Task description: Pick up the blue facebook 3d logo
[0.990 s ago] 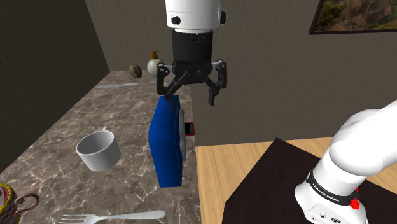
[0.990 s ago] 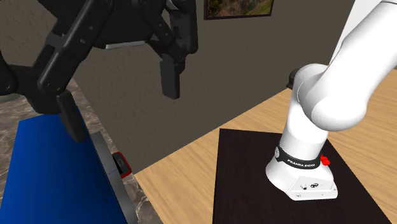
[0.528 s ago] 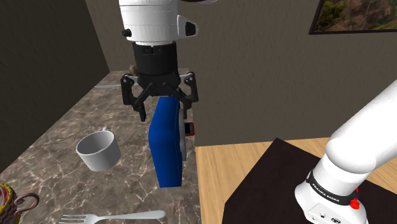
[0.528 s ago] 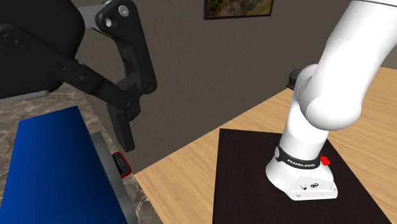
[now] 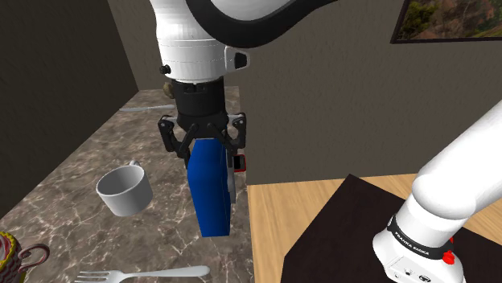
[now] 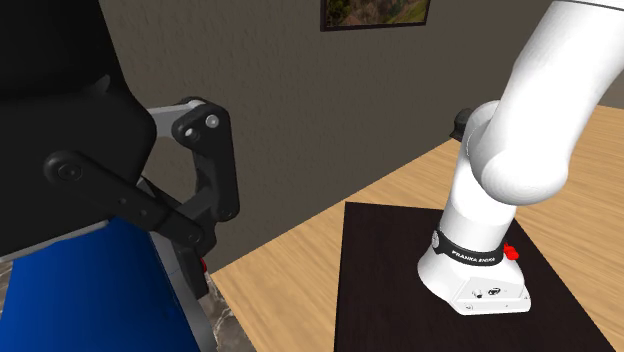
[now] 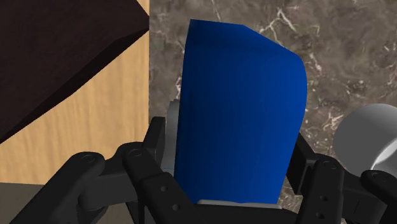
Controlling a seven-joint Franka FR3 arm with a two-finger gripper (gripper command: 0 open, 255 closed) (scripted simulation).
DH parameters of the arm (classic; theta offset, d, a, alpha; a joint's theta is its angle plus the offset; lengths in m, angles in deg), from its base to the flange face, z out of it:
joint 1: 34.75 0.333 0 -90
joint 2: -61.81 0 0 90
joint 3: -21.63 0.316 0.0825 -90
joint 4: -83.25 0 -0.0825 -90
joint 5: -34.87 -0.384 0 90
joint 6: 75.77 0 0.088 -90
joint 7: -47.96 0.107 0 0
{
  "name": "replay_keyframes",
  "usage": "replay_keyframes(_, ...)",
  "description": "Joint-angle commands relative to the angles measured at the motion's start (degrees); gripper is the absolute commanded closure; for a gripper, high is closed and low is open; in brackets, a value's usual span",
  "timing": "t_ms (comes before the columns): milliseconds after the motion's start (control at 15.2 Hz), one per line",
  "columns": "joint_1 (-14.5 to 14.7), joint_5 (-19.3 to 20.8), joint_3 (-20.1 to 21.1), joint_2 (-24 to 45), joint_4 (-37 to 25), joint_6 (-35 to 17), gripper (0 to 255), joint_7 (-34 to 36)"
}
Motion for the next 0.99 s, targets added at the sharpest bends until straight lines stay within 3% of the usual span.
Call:
replay_keyframes(0,0.0,-0.01,0.01,0.02,0.23,-0.21,255,-0.03)
replay_keyframes(528,0.0,-0.06,-0.04,-0.06,0.19,-0.1,255,-0.06)
replay_keyframes(924,-0.27,0.45,-0.34,0.33,-4.66,4.46,255,0.45)
